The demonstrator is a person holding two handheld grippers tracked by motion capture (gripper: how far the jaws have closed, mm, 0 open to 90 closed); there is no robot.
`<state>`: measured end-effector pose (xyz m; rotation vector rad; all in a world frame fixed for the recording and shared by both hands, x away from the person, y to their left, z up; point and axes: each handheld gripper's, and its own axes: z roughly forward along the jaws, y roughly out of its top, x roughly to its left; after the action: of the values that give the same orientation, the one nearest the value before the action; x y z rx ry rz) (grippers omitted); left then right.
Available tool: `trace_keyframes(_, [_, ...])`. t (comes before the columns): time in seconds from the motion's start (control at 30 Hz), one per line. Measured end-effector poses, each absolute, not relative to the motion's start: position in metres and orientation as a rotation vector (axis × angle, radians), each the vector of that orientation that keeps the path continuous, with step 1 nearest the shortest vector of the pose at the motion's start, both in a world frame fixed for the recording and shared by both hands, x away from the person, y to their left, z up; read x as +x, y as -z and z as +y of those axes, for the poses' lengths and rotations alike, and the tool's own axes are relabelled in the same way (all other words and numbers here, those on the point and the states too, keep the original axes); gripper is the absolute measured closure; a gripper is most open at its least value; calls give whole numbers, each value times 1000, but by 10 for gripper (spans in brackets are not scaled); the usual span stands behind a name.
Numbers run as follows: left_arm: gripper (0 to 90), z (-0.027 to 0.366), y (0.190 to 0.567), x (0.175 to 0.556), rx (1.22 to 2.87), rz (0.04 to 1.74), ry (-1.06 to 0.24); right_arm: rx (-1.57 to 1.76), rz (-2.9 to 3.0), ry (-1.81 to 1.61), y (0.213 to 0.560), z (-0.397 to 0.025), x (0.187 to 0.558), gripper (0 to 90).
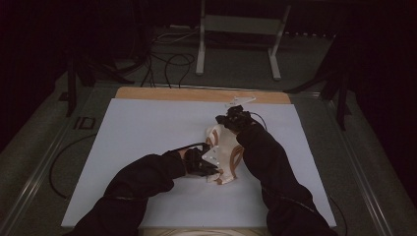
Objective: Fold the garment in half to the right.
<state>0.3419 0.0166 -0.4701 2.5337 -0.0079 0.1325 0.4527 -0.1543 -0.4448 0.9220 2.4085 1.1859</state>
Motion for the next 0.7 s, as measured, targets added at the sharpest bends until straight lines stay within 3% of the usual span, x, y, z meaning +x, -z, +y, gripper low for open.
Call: trace_keyframes(0.7, [851, -9, 483, 346, 2564, 11, -89, 989, 2377, -1174, 467, -184, 452, 873])
